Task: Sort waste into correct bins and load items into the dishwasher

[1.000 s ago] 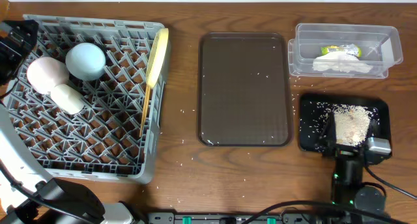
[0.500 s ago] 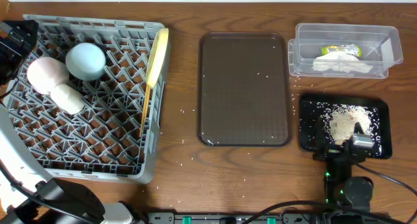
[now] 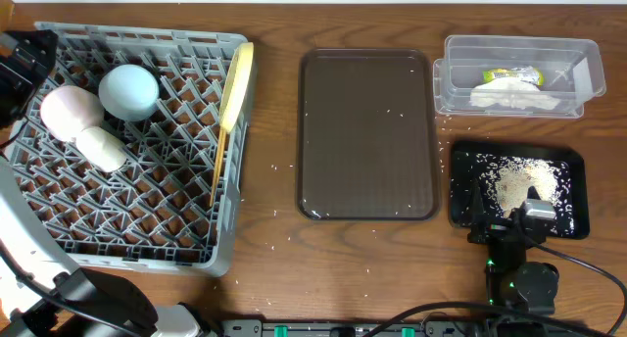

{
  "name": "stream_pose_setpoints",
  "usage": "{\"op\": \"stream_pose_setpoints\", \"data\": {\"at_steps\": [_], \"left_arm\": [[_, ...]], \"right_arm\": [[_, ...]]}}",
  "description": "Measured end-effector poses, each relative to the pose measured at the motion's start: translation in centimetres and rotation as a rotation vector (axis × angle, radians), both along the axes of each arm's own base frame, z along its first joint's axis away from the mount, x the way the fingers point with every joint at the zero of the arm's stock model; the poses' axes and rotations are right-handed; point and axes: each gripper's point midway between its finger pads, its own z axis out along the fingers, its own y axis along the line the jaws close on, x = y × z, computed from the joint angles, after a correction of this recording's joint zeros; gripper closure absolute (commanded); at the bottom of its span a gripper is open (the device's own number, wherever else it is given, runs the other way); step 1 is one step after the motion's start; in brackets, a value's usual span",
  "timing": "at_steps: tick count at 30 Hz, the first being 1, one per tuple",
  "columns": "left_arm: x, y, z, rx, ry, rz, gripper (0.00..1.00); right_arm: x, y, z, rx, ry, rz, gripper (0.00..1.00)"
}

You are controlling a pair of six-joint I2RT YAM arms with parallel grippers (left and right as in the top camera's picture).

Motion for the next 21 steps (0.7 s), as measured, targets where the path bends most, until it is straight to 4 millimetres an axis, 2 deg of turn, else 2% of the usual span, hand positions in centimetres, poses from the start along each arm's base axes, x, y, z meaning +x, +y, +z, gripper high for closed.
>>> {"op": "stream_pose_setpoints", "data": {"at_steps": [17, 21], "left_arm": [[-0.1, -0.3, -0.1, -0.019, 0.007, -0.01, 0.02], [-1.2, -1.7, -1.7, -0.126, 0.086, -0.018, 0.02]], "right_arm": [[0.0, 0.0, 0.0, 0.0, 0.001, 0.0, 0.01], [0.0, 0.0, 0.0, 0.0, 0.002, 0.001, 0.01]]}}
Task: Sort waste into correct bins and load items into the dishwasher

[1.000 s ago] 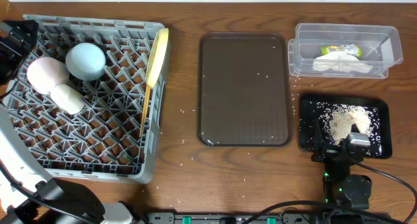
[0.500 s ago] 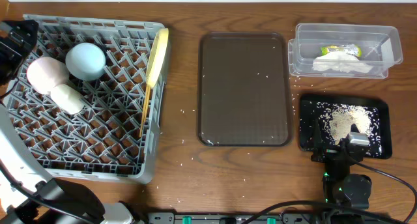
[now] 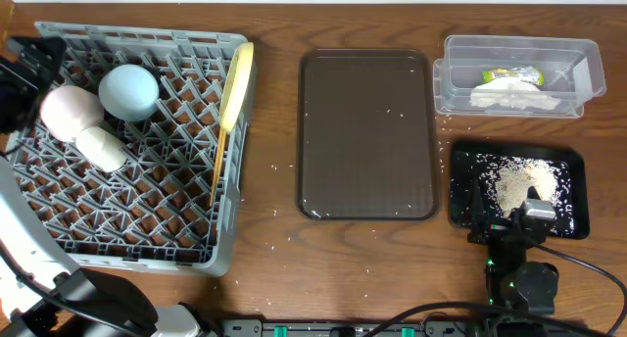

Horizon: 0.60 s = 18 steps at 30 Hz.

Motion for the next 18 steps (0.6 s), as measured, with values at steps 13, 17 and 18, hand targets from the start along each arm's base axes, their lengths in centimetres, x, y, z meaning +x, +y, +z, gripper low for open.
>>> {"op": "stream_pose_setpoints", "data": {"at_steps": [13, 17, 18], "left_arm": [[-1.1, -3.2, -2.8, -0.098, 0.169, -0.006, 0.02], [-0.5, -4.9, -2.8, -0.027, 0.196, -0.019, 0.02], [-0.5, -5.4, -2.7, 0.011, 0.202, -0.02, 0.02]], "right_arm": [[0.0, 0.0, 0.0, 0.0, 0.0, 0.0, 0.01], [0.0, 0.0, 0.0, 0.0, 0.0, 0.0, 0.01], [0.0, 0.0, 0.0, 0.0, 0.0, 0.0, 0.01]]}}
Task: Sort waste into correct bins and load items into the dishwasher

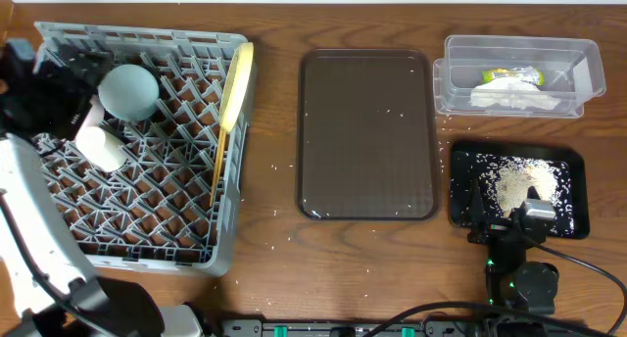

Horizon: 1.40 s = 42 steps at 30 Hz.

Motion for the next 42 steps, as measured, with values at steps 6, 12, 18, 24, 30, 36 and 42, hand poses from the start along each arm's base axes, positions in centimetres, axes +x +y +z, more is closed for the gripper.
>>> {"op": "stream_pose_setpoints", "data": {"at_steps": [6, 12, 18, 24, 30, 36, 42], "left_arm": [[-1.5, -3.5, 2.2, 0.227, 0.007, -0.03, 0.02], [-5.3, -6.4, 2.6, 0.41, 0.022, -0.028, 0.02], [-6.4, -7.4, 0.5, 0.488, -0.042, -0.017, 0.01], [-8.5, -7.4, -2.0, 0.541, -0.175, 0.035, 0.02], [-11.0, -7.7, -4.3, 0.576, -0.328, 0.083, 0.01], [-12.3, -7.8, -5.7, 0.606, -0.494, 0.129, 0.01], [-12.9, -7.9, -7.9, 0.618, -0.567, 0.152, 0.02]], "right_arm": [[0.0, 0.0, 0.0, 0.0, 0.0, 0.0, 0.01], [0.0, 0.0, 0.0, 0.0, 0.0, 0.0, 0.01], [0.0, 0.0, 0.0, 0.0, 0.0, 0.0, 0.01], [0.0, 0.0, 0.0, 0.0, 0.002, 0.0, 0.01], [0.0, 0.0, 0.0, -0.003, 0.002, 0.001, 0.01], [0.0, 0.0, -0.1, -0.003, 0.003, 0.001, 0.01], [0.0, 0.0, 0.0, -0.003, 0.002, 0.001, 0.01]]}}
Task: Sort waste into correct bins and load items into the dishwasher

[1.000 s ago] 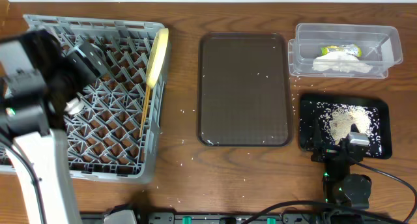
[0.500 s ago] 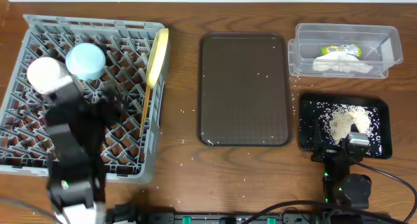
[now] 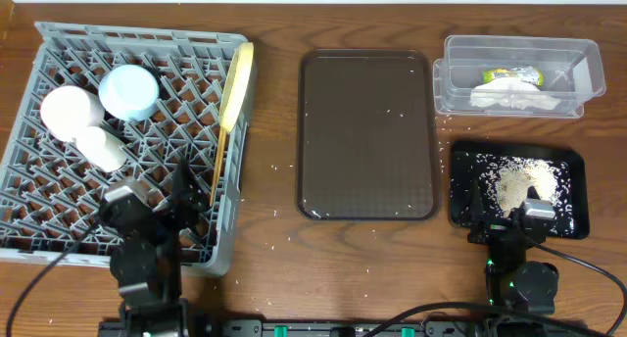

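Note:
The grey dish rack on the left holds a pale pink bowl, a light blue bowl and a white cup. A yellow utensil leans along its right wall. My left gripper sits folded back over the rack's near right corner, nothing visibly in it. My right gripper rests at the near edge of the black bin, which holds crumbs. The clear bin at the back right holds white and yellow-green waste. Neither gripper's jaws show plainly.
A brown tray lies bare in the middle. Scattered crumbs dot the wooden table around the tray and the bins. The arm bases stand at the near edge.
My left arm has left the rack's far left, where it covered the pink bowl, and is now folded back at the rack's near right corner. The pink bowl shows whole again. The right arm stayed put.
My left gripper stood at the rack's far left edge beside the pink bowl, then closer to it, then over it. Now it is drawn back near its base, with both bowls, the cup and the utensil standing in the rack. The right arm stayed still throughout.

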{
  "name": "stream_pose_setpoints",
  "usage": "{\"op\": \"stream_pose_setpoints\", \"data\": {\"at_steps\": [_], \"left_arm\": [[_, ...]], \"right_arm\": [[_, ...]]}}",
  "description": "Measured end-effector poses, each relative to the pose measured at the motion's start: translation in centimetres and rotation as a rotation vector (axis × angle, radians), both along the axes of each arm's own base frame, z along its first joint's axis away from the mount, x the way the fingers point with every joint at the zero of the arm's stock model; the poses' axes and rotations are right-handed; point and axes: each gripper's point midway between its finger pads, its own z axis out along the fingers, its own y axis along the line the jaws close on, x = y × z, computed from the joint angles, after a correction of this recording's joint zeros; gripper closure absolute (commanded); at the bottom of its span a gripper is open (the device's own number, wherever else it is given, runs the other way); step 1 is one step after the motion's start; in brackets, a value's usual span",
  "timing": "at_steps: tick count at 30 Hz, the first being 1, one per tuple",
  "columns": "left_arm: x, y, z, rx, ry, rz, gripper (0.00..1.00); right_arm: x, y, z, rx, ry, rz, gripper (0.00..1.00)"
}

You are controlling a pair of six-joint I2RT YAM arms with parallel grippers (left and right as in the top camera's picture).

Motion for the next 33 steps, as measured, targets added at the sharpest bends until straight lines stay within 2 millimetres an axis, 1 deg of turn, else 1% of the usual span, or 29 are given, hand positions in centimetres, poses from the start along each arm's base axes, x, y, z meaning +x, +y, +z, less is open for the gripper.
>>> {"op": "stream_pose_setpoints", "data": {"at_steps": [2, 9, 15, 17, 22, 24, 26, 29, 33], "left_arm": [[-0.2, 0.0, -0.4, 0.003, -0.014, 0.0, 0.01], [-0.9, -0.2, -0.3, 0.015, -0.08, 0.0, 0.01], [-1.2, -0.2, -1.9, 0.016, -0.092, 0.0, 0.01], [-1.3, -0.3, -2.2, 0.018, -0.1, -0.002, 0.01], [-1.0, -1.2, -2.9, 0.015, -0.093, -0.042, 0.02], [-0.9, -1.8, -3.6, 0.011, -0.079, -0.064, 0.02], [-0.8, -2.4, -4.7, 0.007, -0.049, -0.087, 0.02], [-0.8, -3.0, -4.9, 0.007, -0.041, -0.109, 0.01], [-0.8, -3.3, -5.0, 0.009, -0.036, -0.12, 0.01]], "right_arm": [[0.0, 0.0, 0.0, 0.0, 0.0, 0.0, 0.01], [0.0, 0.0, 0.0, 0.0, 0.0, 0.0, 0.01], [0.0, 0.0, 0.0, 0.0, 0.0, 0.0, 0.01], [0.0, 0.0, 0.0, 0.0, 0.0, 0.0, 0.01], [0.0, 0.0, 0.0, 0.0, 0.0, 0.0, 0.01], [0.0, 0.0, 0.0, 0.0, 0.0, 0.0, 0.01], [0.0, 0.0, 0.0, 0.0, 0.0, 0.0, 0.01], [0.0, 0.0, 0.0, 0.0, 0.0, 0.0, 0.01], [0.0, 0.0, 0.0, 0.0, 0.0, 0.0, 0.01]]}}
